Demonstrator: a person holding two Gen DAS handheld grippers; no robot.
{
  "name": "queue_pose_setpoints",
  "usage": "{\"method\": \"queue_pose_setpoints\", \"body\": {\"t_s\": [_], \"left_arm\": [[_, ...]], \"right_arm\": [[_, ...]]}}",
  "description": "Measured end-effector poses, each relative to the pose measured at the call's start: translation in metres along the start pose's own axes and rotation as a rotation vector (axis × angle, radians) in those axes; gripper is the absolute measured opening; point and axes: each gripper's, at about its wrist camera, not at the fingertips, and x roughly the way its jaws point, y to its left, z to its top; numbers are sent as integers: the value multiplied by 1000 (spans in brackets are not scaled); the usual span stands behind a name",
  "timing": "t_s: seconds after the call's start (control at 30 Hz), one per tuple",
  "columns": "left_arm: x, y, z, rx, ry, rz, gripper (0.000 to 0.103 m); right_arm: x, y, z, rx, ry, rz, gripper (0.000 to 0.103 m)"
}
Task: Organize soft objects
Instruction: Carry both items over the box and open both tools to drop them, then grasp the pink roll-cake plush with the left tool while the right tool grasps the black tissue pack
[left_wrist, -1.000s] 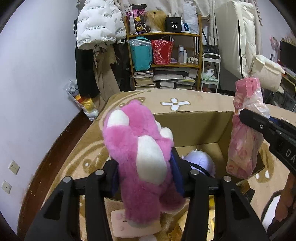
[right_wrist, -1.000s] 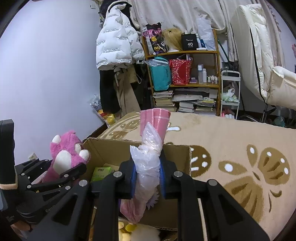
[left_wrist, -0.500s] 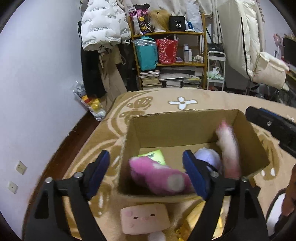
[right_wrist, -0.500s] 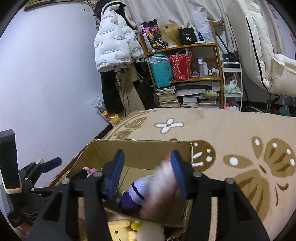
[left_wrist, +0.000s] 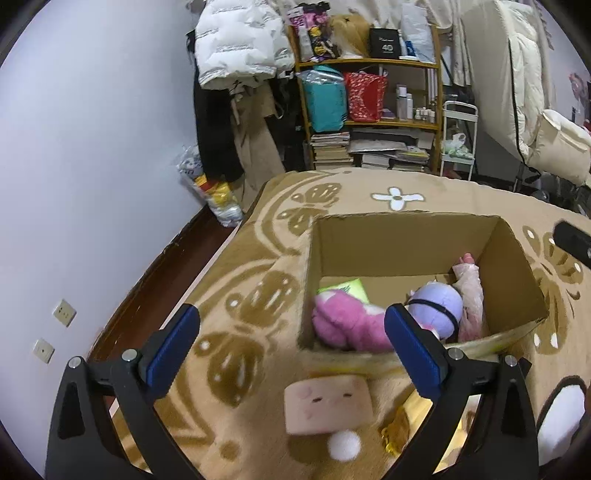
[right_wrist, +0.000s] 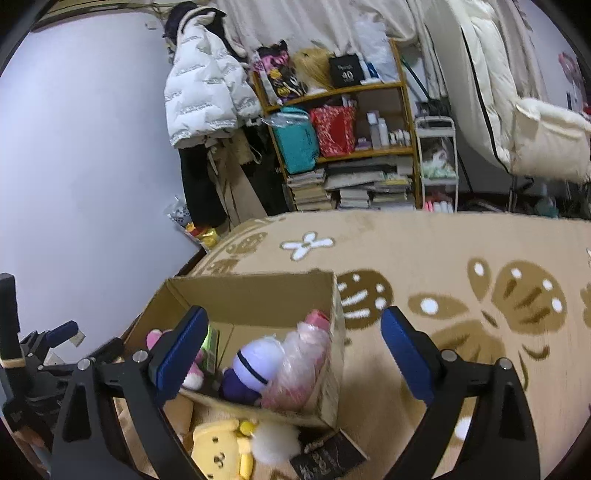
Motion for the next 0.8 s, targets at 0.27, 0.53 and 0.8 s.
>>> {"method": "queue_pose_setpoints", "body": {"t_s": [0.27, 0.53, 0.8], "left_arm": [[-11, 20, -17, -66, 57, 15, 100], [-17, 8, -30, -19, 93, 19, 100], [-18, -5, -50, 12, 132, 37, 100]], "right_arm": [[-10, -13, -24, 10, 104, -40, 99], [-12, -13, -47, -30, 207, -76, 96], [0, -18, -72, -34, 317, -97, 91]]}}
